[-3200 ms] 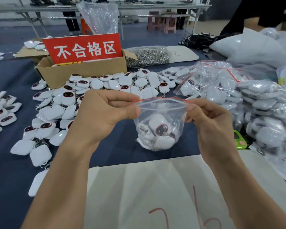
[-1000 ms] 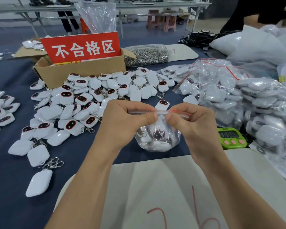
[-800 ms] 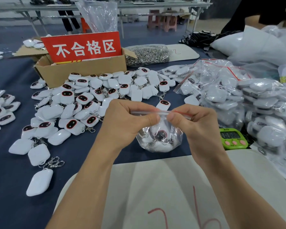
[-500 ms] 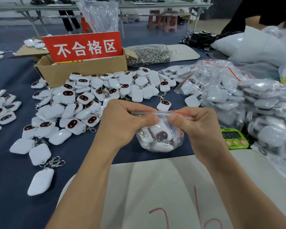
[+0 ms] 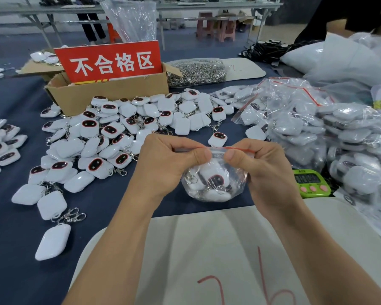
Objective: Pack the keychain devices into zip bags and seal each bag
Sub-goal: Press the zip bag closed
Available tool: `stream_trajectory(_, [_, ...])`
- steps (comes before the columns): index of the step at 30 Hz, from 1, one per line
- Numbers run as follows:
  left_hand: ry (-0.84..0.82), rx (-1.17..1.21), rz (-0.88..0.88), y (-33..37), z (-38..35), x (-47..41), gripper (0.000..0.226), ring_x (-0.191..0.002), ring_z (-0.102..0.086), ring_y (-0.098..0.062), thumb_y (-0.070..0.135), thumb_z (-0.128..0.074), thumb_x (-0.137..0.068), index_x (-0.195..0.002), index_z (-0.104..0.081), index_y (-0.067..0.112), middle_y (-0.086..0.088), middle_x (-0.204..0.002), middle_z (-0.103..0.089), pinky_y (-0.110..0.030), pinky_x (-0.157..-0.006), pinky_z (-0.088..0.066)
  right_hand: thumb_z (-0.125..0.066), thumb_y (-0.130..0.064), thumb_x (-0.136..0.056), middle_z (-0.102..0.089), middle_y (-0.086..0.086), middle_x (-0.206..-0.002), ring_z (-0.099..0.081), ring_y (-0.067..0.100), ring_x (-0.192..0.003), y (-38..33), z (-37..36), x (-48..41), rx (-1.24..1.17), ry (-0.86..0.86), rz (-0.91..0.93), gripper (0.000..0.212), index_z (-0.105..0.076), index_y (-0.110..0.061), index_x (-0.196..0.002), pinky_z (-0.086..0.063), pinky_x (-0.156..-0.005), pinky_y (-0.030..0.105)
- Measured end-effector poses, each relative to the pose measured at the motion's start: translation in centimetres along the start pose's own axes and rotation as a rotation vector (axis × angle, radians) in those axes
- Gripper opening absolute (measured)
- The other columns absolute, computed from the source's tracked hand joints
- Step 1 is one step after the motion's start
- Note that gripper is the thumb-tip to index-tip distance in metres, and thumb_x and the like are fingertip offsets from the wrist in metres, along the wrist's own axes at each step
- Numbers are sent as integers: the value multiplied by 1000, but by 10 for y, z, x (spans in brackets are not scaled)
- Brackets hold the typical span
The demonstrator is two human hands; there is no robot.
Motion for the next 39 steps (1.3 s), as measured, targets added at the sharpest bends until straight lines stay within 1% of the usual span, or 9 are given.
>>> stream_trajectory(4, [51, 49, 13, -3, -3, 0, 12, -71, -75, -13, 20, -91, -69, -76, -84, 26, -2, -79, -80, -25, -65, -59, -74, -7, -80, -71, 6, -69, -63, 13, -64, 1, 2, 1, 52, 12, 13, 9, -78, -13, -75, -51, -62, 22])
stream_trajectory(7, [69, 45, 24, -5, -3, 0, 14, -76, -76, -15, 25, -88, -67, -81, -85, 24, -3, -83, -80, -29, -69, -60, -77, -8, -77, -74, 20, -78, -66, 20, -71, 0, 0, 3, 161, 5, 23, 7, -79, -8, -83, -53, -66, 31])
stream_trajectory(12, [-2, 105, -33, 0, -7, 3, 36, -81, -76, -11, 10, -89, -62, -92, -84, 29, -1, -88, -80, -19, -72, -57, -77, -11, -79, -75, 25, -80, -68, 27, -73, 2, 1, 2, 190, 56, 56, 7, -79, -5, -82, -52, -70, 42])
stream_trajectory(17, [19, 83, -69, 3, -9, 3, 33, -80, -75, -7, 6, -91, -65, -82, -84, 33, 2, -83, -80, -18, -71, -56, -79, -12, -80, -78, 11, -78, -69, 17, -72, 1, -2, 1, 139, 35, 60, 3, -82, -13, -81, -52, -67, 27])
stream_trajectory(20, [40, 101, -61, 2, -9, 2, 27, -80, -75, -9, 13, -89, -63, -79, -84, 34, 2, -81, -80, -19, -71, -56, -78, -13, -80, -76, 17, -77, -66, 20, -72, 1, -1, 1, 129, 49, 46, 4, -82, -11, -81, -51, -66, 31])
stream_trajectory(26, [23, 148, -54, 0, -12, 3, 24, -80, -75, -12, 4, -88, -71, -83, -84, 25, -3, -83, -80, -20, -71, -56, -78, -12, -80, -72, 9, -70, -62, 16, -66, 1, -1, 2, 115, 50, 31, 9, -78, -4, -77, -49, -62, 26])
stream_trajectory(28, [7, 161, -45, -1, -14, 3, 16, -81, -76, -17, 6, -87, -73, -84, -84, 18, -7, -85, -80, -25, -71, -57, -78, -13, -79, -71, 8, -69, -61, 16, -65, -1, -1, 2, 113, 53, 30, 10, -77, -4, -75, -49, -61, 25])
stream_trajectory(34, [41, 167, -80, -1, -17, 4, 13, -81, -75, -12, 11, -85, -74, -80, -84, 22, -3, -85, -80, -19, -70, -55, -74, -11, -80, -75, 11, -74, -64, 20, -71, -2, -4, 4, 40, 56, 6, 8, -82, -13, -77, -51, -67, 29])
stream_trajectory(39, [72, 154, -89, -2, -18, 4, 8, -78, -74, -14, 13, -84, -71, -77, -83, 18, -6, -82, -80, -21, -68, -54, -74, -10, -80, -76, 4, -74, -68, 15, -70, -5, -8, 6, 48, 81, 44, 11, -82, -18, -77, -53, -66, 23])
Point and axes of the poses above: each hand's wrist, its own x-axis away from the middle knuckle, its own z-axis out of the back of the hand, y = z × x, the point moved 4 cm from there along -x, towards the middle knuckle
